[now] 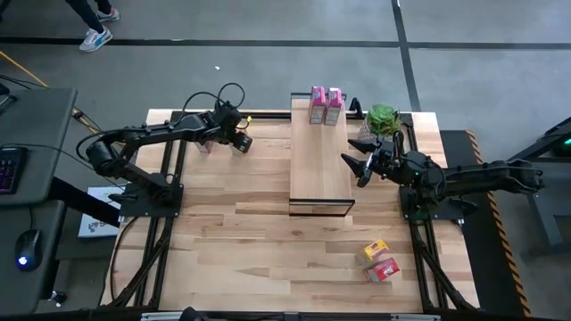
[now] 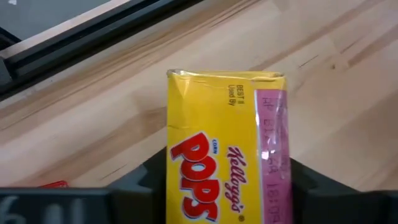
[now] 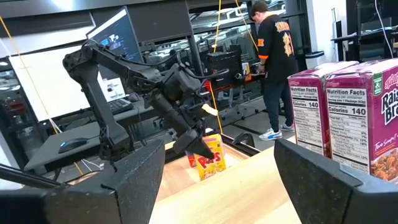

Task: Stack cereal on shelf
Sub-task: Put the top yellow cereal box on the shelf

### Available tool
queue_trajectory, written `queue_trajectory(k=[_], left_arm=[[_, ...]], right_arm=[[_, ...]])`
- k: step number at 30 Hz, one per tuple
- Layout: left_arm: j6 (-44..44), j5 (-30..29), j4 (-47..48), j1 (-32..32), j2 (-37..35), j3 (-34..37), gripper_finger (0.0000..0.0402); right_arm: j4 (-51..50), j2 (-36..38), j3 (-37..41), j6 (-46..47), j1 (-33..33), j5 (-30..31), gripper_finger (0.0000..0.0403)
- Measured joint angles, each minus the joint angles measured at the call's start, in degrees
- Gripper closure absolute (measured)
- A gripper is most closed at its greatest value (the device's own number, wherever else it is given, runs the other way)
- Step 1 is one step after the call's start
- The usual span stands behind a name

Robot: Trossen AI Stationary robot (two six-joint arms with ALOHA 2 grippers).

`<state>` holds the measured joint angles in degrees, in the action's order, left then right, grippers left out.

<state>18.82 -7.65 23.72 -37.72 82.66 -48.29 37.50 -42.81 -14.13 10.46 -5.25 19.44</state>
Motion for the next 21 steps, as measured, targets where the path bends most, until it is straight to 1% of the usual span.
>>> queue_trajectory(k=[3, 5, 8, 12, 15, 17, 21], left_arm=[[-0.5, 1.5, 0.0, 0.0, -0.7, -0.1, 0.0267], [-0.9, 3.1, 1.4, 0.0, -1.4, -1.1, 0.0281], [-1.2, 6.0, 3.2, 0.4, -4.1, -4.1, 0.0285], [-1.5, 8.5, 6.4, 2.8, -9.3, -9.5, 0.0277], [-2.7, 8.5, 7.3, 7.2, -13.3, -14.4, 0.0275], [-3.0, 7.6, 8.4, 11.6, -14.7, -17.9, 0.0274], [-6.4, 0.8, 10.2, 22.4, -14.0, -25.2, 0.0276]], right_arm=[[0.0, 0.0, 0.0, 0.0, 0.0, 0.0, 0.0107], [0.0, 0.0, 0.0, 0.0, 0.0, 0.0, 0.0107], [0.0, 0.0, 0.0, 0.0, 0.0, -0.1, 0.0107], [0.0, 0.0, 0.0, 0.0, 0.0, -0.1, 0.0107], [0.0, 0.0, 0.0, -0.2, 0.0, -0.1, 0.0107], [0.0, 0.0, 0.0, -0.2, 0.0, -0.1, 0.0107], [0.1, 0.0, 0.0, -0.2, 0.0, -0.1, 0.0107]])
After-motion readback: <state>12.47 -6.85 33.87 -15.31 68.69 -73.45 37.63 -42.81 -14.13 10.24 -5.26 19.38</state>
